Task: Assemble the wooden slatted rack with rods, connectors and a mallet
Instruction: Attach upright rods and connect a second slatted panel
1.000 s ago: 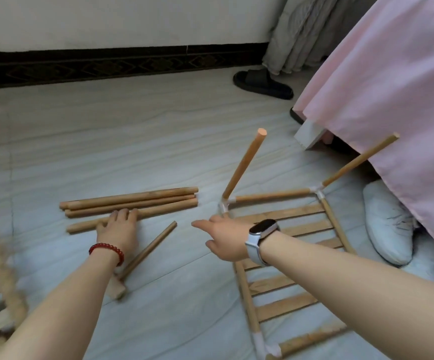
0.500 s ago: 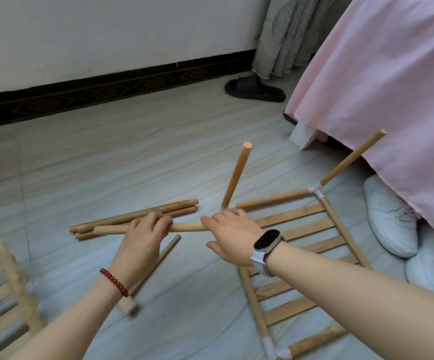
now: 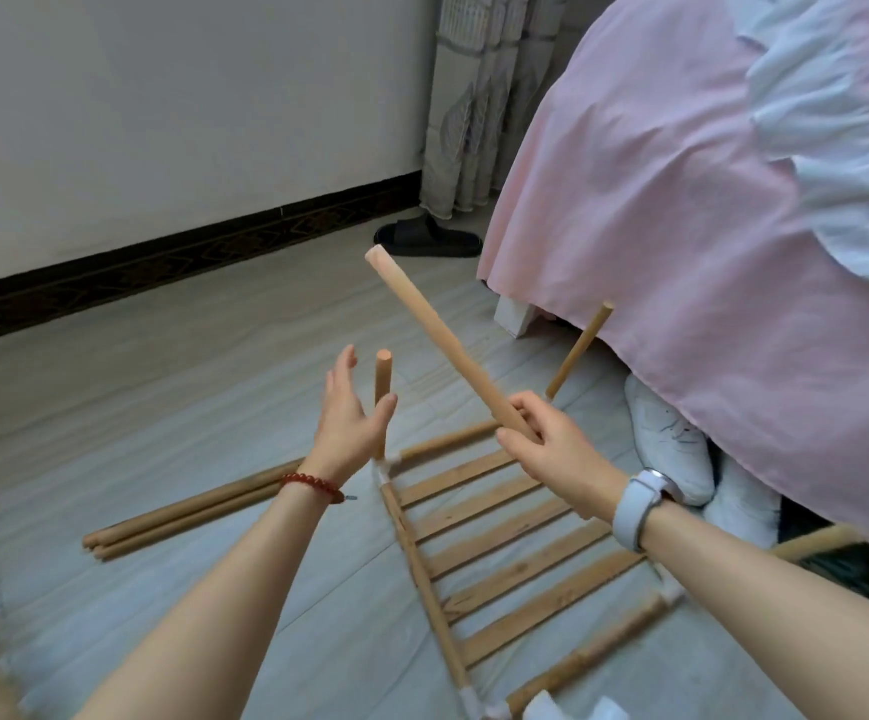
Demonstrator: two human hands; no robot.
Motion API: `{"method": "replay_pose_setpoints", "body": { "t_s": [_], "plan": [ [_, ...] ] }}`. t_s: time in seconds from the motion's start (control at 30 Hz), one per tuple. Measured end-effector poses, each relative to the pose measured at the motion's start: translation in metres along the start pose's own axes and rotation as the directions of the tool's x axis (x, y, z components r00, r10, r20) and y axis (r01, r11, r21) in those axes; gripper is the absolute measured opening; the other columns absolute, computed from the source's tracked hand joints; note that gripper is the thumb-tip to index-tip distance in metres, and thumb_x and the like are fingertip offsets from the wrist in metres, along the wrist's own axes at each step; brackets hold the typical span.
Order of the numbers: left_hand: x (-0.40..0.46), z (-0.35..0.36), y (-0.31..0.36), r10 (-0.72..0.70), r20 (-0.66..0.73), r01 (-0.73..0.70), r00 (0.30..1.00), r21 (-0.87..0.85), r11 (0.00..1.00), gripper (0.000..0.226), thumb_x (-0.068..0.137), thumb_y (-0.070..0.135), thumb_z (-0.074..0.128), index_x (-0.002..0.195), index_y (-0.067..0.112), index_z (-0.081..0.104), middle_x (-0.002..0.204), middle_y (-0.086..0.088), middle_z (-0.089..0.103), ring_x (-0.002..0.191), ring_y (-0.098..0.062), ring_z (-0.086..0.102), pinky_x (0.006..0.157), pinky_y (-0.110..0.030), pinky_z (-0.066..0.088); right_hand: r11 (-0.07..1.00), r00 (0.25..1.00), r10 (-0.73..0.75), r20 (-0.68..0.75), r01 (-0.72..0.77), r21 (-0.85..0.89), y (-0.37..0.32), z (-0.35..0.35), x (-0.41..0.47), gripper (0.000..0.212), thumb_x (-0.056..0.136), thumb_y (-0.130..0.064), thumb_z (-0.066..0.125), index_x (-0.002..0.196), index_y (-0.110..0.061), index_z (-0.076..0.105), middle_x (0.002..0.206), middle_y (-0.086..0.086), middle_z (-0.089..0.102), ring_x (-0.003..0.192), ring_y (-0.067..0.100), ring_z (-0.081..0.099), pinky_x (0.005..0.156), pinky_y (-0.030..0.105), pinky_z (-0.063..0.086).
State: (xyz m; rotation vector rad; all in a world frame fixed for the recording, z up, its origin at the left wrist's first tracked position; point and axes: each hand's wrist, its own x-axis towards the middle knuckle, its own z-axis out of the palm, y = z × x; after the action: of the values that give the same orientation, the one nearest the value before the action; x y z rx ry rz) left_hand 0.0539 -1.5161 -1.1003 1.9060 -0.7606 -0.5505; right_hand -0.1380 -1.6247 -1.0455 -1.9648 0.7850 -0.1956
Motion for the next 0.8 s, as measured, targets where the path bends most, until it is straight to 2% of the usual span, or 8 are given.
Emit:
{"method": "replay_pose_setpoints", "body": {
  "t_s": [0.07, 0.13, 0.27, 0.33, 0.4, 0.57, 0.7, 0.8],
  "plan": [
    [0.013, 0.013, 0.006, 0.046, 0.145, -0.054, 0.988, 0.052, 0.997, 0.054, 0.098, 0.017, 0.048, 0.146, 0.011, 0.024, 0.143, -0.005, 0.036, 0.131, -0.018, 0.034, 0.108, -0.031, 0.029, 0.988, 0.999, 0.05, -0.002, -0.049, 0.146, 0.001, -0.008, -0.004, 0.014, 0.094, -0.011, 0.05, 0.096, -0.024, 0.053, 0.064, -0.001, 0.044, 0.05, 0.01, 0.037, 0.05, 0.028, 0.032],
    [0.023, 0.017, 0.008, 0.064, 0.052, -0.068, 0.997, 0.076, 0.995, 0.024, 0.1, 0.013, 0.041, 0.123, 0.013, 0.047, 0.117, -0.004, 0.054, 0.105, -0.019, 0.05, 0.089, -0.031, 0.039, 0.97, 0.997, 0.074, 0.021, -0.077, 0.232, 0.0, -0.014, -0.01, 0.019, 0.093, -0.004, 0.049, 0.098, -0.022, 0.053, 0.061, 0.0, 0.044, 0.046, 0.01, 0.037, 0.047, 0.027, 0.031],
    [0.008, 0.018, -0.002, 0.087, -0.078, -0.075, 0.993, 0.142, 0.987, 0.011, 0.1, 0.014, 0.041, 0.097, 0.018, 0.051, 0.091, -0.004, 0.06, 0.084, -0.019, 0.054, 0.079, -0.04, 0.046, 0.977, 0.994, 0.085, 0.073, -0.097, 0.192, -0.003, -0.025, -0.025, 0.031, 0.092, 0.0, 0.048, 0.119, -0.016, 0.049, 0.068, 0.001, 0.052, 0.049, 0.008, 0.048, 0.05, 0.021, 0.041],
    [-0.019, 0.021, -0.001, 0.089, -0.138, -0.064, 0.986, 0.177, 0.982, 0.011, 0.099, 0.013, 0.042, 0.096, 0.018, 0.051, 0.088, -0.002, 0.058, 0.08, -0.018, 0.052, 0.073, -0.04, 0.045, 0.988, 0.996, 0.064, 0.068, -0.073, 0.134, -0.006, -0.033, -0.033, 0.032, 0.094, -0.004, 0.048, 0.122, -0.019, 0.048, 0.072, -0.001, 0.053, 0.055, 0.01, 0.05, 0.055, 0.023, 0.044],
    [-0.05, 0.023, 0.003, 0.083, -0.185, -0.045, 0.979, 0.202, 0.978, 0.01, 0.098, 0.011, 0.044, 0.098, 0.017, 0.052, 0.089, 0.0, 0.056, 0.08, -0.017, 0.052, 0.068, -0.032, 0.041, 0.998, 0.997, 0.03, 0.076, -0.033, 0.046, -0.008, -0.038, -0.043, 0.031, 0.095, -0.008, 0.048, 0.122, -0.024, 0.046, 0.078, -0.003, 0.053, 0.059, 0.007, 0.051, 0.058, 0.021, 0.045],
    [-0.118, 0.024, 0.01, 0.007, -0.163, 0.021, 0.987, 0.167, 0.986, 0.01, 0.097, 0.013, 0.047, 0.091, 0.021, 0.051, 0.092, 0.005, 0.061, 0.086, -0.009, 0.054, 0.07, -0.024, 0.037, 0.937, 0.983, -0.062, 0.173, 0.117, -0.329, -0.014, -0.05, -0.082, 0.031, 0.096, -0.021, 0.052, 0.126, -0.021, 0.053, 0.082, -0.023, 0.048, 0.07, -0.01, 0.048, 0.066, 0.008, 0.037],
    [-0.164, 0.02, 0.02, -0.054, -0.043, 0.062, 0.998, 0.227, 0.972, 0.006, 0.093, 0.017, 0.056, 0.089, 0.021, 0.057, 0.082, 0.01, 0.063, 0.084, -0.008, 0.059, 0.06, -0.015, 0.038, 0.828, 0.967, -0.008, 0.254, 0.149, -0.541, -0.016, -0.06, -0.125, 0.019, 0.095, -0.026, 0.051, 0.111, -0.02, 0.06, 0.079, -0.018, 0.049, 0.069, 0.0, 0.044, 0.059, 0.014, 0.032],
    [-0.192, 0.014, 0.03, -0.025, 0.001, 0.024, 1.0, 0.287, 0.958, 0.012, 0.092, 0.022, 0.057, 0.085, 0.017, 0.065, 0.079, 0.01, 0.062, 0.082, -0.01, 0.059, 0.065, -0.024, 0.043, 0.809, 0.969, 0.014, 0.246, 0.134, -0.572, -0.013, -0.068, -0.155, 0.007, 0.094, -0.025, 0.052, 0.098, -0.023, 0.058, 0.077, -0.015, 0.05, 0.075, 0.01, 0.047, 0.06, 0.018, 0.034]
  ]
}}
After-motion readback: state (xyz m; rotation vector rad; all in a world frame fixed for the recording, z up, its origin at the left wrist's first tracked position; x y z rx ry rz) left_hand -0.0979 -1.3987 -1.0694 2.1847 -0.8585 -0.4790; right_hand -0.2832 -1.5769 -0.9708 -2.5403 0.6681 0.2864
